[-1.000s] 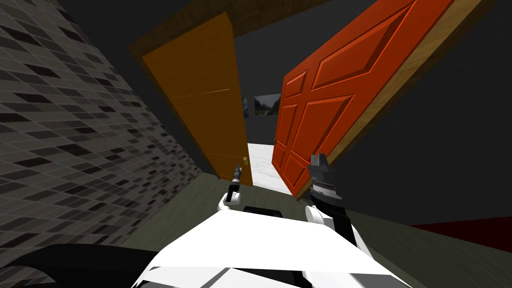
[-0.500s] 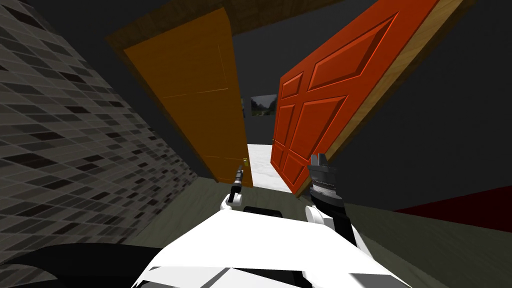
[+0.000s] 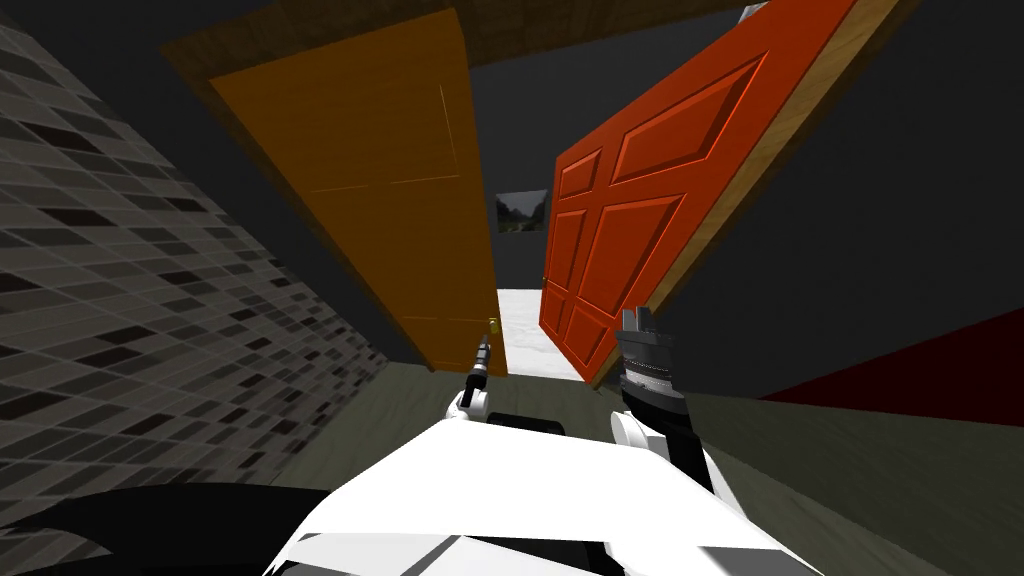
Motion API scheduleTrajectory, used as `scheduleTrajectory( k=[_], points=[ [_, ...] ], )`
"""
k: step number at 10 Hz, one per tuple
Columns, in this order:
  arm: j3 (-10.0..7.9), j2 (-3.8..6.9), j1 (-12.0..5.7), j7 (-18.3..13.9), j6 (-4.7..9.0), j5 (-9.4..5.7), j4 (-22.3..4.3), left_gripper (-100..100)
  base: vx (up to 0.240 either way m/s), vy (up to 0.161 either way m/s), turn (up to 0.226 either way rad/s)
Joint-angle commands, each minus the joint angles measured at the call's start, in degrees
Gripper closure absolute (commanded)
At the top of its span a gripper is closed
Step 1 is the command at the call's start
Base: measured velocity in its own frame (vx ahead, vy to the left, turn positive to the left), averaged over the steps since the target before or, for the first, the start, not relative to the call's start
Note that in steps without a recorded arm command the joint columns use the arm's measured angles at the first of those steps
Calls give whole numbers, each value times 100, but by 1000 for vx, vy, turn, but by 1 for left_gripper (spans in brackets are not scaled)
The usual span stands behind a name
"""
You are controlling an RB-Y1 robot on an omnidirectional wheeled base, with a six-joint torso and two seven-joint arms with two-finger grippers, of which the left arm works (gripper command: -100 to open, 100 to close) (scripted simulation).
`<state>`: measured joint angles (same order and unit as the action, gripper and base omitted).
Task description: Push the door open
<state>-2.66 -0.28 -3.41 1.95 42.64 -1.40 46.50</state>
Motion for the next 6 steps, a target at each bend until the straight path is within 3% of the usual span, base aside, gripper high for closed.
scheduleTrajectory(
  k=[1,2,3,4,6],
  points=[
    [3,-33,-45,15,51,6,-175,-100,-4,114,-63],
    [4,-74,-116,27,84,11,-375,-100,-13,119,-135],
    [-6,-54,-114,25,83,4,-313,-100,-7,60,-37],
    [-17,85,-111,26,118,-3,-353,-100,111,11,-21],
    [-32,178,-100,23,162,-11,-388,-100,184,-1,-28]
  ],
)
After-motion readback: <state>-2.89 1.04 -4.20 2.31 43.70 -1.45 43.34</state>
